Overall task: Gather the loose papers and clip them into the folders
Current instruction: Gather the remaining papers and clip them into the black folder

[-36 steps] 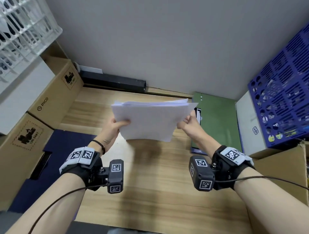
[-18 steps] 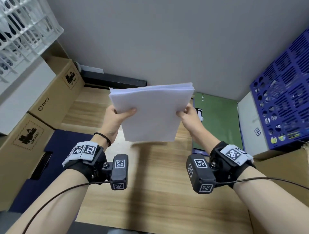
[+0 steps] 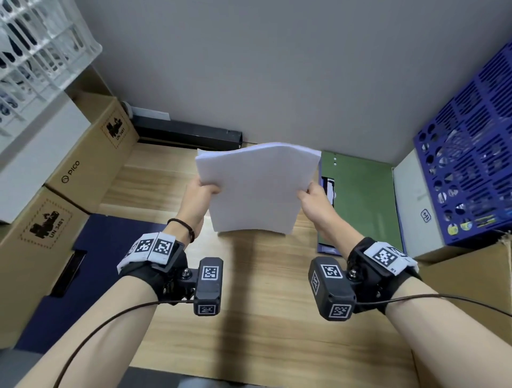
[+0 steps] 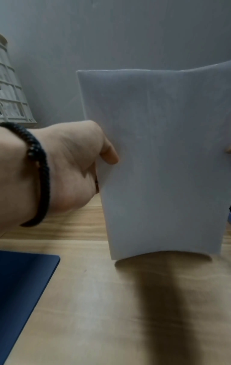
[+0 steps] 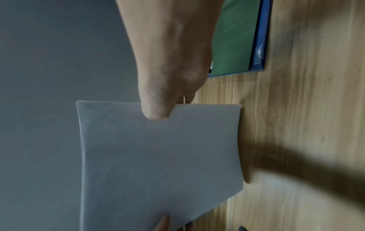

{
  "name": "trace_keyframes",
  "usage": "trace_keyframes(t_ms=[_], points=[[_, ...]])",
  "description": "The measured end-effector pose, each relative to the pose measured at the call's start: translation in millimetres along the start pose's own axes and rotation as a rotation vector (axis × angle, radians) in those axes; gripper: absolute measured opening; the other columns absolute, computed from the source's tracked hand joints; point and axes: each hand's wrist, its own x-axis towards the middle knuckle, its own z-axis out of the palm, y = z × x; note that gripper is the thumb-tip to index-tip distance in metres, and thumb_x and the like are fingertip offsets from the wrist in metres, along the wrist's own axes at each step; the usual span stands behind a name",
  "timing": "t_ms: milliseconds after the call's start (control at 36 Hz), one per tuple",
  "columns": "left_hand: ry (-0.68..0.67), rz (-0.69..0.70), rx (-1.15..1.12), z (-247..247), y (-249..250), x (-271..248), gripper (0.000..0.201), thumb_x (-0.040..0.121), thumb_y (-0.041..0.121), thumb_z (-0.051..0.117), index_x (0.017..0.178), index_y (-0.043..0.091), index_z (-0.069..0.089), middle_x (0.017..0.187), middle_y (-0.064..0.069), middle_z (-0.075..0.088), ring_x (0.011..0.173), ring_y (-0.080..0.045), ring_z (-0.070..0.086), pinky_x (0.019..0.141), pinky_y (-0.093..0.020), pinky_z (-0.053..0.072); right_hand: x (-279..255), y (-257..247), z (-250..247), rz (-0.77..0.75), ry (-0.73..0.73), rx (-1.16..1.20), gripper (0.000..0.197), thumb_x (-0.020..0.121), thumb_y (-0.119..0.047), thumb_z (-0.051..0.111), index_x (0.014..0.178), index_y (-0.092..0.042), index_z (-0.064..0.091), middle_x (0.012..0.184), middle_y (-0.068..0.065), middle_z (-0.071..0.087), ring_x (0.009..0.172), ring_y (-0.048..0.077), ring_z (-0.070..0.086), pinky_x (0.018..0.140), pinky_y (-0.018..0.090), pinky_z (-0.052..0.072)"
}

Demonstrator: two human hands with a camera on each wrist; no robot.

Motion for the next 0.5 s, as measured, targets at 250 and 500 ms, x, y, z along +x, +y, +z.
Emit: trace_keyframes(t_ms=[250,500], points=[[0.01,-0.029,0.033,-7.6,-3.4,4.9,0.034,0.08,-0.013,0.039,0.087,0.014,0.059,0.087,-0.002,0.061,0.087,-0.019,0.052,0.08,-0.032,0.041,-2.8,0.8,-6.2,0.031,0.008,-0.039,0.029,0.091,-0.004,0.043,0.113,-0.016,0.059,0.111,-0.002,0.065,0.097,0.009,0.06,0.072,0.017,0.045],[-0.105,-0.083,0.187,-14.2,-14.9,-4.3,0.036,0.091,-0.007,0.04,0.108,0.018,0.06,0.105,0.004,0.069,0.095,-0.016,0.065,0.083,-0.032,0.053,-6.0,17.0,-9.6,-0.03,0.026,-0.121,0.02,0.096,-0.015,0.049,0.103,0.0,0.061,0.092,0.011,0.061,0.084,0.016,0.053,0.072,0.032,0.045]])
